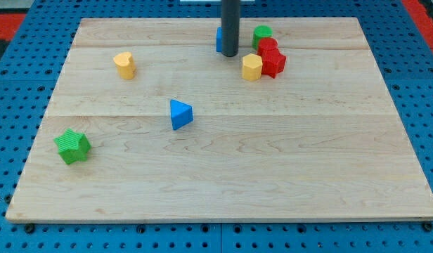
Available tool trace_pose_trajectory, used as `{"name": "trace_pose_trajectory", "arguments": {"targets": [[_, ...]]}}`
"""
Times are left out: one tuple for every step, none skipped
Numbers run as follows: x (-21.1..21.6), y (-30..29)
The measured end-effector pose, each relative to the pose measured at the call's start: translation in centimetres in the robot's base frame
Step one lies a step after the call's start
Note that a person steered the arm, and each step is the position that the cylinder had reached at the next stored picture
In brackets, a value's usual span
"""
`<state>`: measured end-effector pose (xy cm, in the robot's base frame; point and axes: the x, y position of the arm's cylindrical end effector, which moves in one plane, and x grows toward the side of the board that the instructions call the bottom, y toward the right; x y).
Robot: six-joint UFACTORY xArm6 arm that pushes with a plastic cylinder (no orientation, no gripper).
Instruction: Slide the green star towards the blue triangle
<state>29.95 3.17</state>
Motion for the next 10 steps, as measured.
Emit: {"name": "trace_pose_trajectory", "arguments": {"targets": [[3.3,1.5],[8.4,3.2],[13.8,2.1],[20.5,-1.6],[25.1,-9.5],[25.4,-20.0],[24.7,-26.8],[20.5,-29.0],[14.3,-25.7],[9.9,-22.5]]}}
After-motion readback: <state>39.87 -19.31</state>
